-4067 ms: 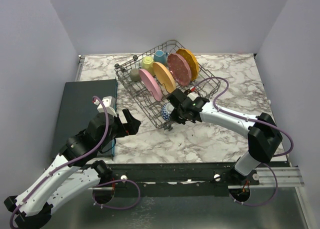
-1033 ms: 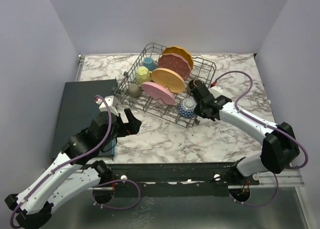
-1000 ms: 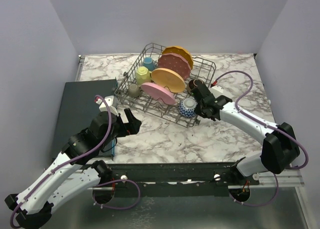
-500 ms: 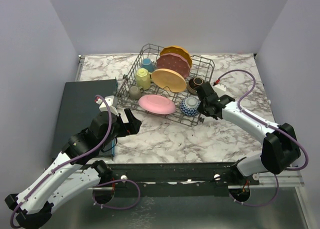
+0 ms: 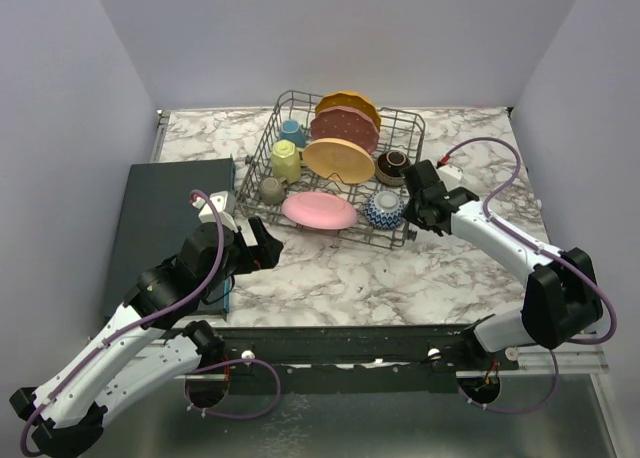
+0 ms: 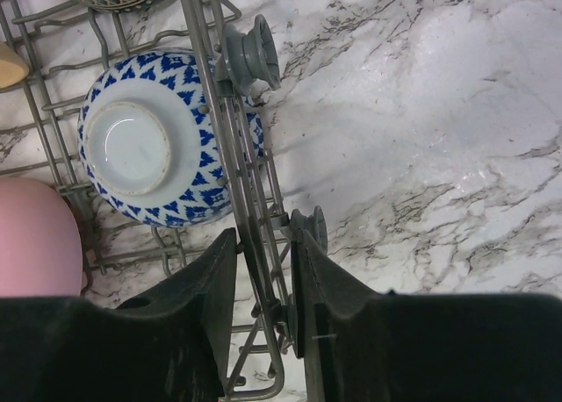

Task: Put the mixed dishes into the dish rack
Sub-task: Move the dish rack to the center of the board.

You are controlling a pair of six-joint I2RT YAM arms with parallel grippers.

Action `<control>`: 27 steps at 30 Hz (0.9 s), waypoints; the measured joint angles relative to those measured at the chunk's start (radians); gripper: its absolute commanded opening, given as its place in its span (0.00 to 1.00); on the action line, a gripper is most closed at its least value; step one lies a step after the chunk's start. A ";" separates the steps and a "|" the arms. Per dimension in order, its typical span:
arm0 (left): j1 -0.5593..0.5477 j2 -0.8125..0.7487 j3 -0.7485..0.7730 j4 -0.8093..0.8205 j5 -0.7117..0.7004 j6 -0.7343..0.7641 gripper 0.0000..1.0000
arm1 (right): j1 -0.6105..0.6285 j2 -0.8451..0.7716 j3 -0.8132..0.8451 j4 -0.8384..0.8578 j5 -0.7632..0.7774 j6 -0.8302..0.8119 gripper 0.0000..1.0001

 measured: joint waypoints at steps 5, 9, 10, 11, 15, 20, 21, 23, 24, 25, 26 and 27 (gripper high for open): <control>0.000 0.002 0.000 0.000 0.000 0.000 0.99 | -0.021 -0.001 -0.002 0.014 -0.008 -0.018 0.33; 0.000 0.002 0.000 0.000 0.000 0.000 0.99 | -0.031 -0.001 -0.002 0.019 -0.015 -0.031 0.35; 0.000 0.002 0.000 0.000 0.000 0.000 0.99 | -0.035 -0.001 -0.002 0.021 -0.016 -0.033 0.35; 0.000 0.002 0.000 0.000 0.000 0.000 0.99 | -0.039 -0.001 -0.002 0.023 -0.016 -0.037 0.35; 0.000 0.002 0.000 0.000 0.000 0.000 0.99 | -0.061 0.000 -0.002 0.035 -0.024 -0.050 0.35; 0.000 0.002 0.000 0.000 0.000 0.000 0.99 | -0.102 0.023 -0.002 0.060 -0.037 -0.076 0.36; 0.002 0.002 0.000 0.000 0.000 0.000 0.99 | -0.108 0.028 0.001 0.062 -0.038 -0.081 0.36; 0.004 0.002 0.000 0.000 0.000 0.000 0.99 | -0.121 0.039 0.008 0.070 -0.038 -0.091 0.36; 0.004 0.002 0.000 0.000 0.000 0.000 0.99 | -0.128 0.045 0.016 0.072 -0.038 -0.095 0.36; 0.005 0.002 0.000 0.000 0.000 0.000 0.99 | -0.134 0.052 0.023 0.074 -0.038 -0.100 0.36; 0.005 0.002 0.000 0.000 0.000 0.000 0.99 | -0.140 0.059 0.031 0.074 -0.038 -0.107 0.36; 0.005 0.002 0.000 0.000 0.000 0.000 0.99 | -0.145 0.065 0.037 0.074 -0.038 -0.112 0.36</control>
